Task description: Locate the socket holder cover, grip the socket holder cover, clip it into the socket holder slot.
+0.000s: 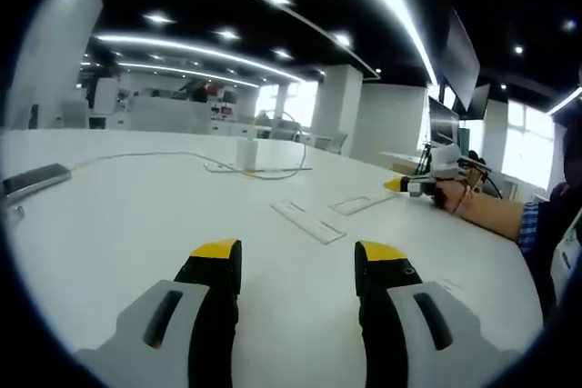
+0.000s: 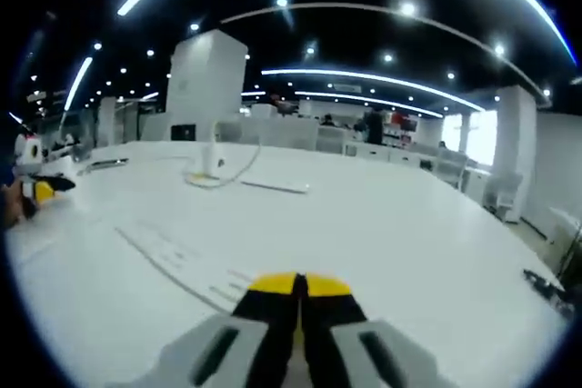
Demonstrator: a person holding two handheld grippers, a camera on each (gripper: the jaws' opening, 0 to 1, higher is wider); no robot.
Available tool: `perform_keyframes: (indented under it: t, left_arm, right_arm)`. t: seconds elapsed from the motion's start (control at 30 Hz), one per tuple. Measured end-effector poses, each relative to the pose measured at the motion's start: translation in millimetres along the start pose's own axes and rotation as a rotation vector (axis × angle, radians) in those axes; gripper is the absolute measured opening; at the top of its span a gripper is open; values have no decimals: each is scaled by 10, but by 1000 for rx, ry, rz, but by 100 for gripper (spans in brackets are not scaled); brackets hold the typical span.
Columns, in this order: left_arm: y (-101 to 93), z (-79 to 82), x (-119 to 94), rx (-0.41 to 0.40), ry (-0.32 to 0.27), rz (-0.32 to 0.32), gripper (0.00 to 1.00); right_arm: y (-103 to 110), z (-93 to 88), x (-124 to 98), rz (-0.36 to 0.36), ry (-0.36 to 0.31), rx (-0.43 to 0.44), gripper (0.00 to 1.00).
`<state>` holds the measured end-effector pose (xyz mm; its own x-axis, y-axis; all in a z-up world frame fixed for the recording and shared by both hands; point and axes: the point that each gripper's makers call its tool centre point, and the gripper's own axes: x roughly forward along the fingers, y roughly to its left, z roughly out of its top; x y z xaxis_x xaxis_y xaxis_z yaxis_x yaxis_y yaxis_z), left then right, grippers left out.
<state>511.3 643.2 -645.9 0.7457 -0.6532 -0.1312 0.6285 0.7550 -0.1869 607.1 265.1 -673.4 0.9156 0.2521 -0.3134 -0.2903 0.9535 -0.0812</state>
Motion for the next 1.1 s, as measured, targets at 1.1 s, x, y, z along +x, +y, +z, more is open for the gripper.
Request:
perform_keyframes:
  t: [1.1]
  left_arm:
    - [-1,-38,-28,-3,-3,7,50]
  right_arm:
    - [230,-100,39,90,29,-40,4]
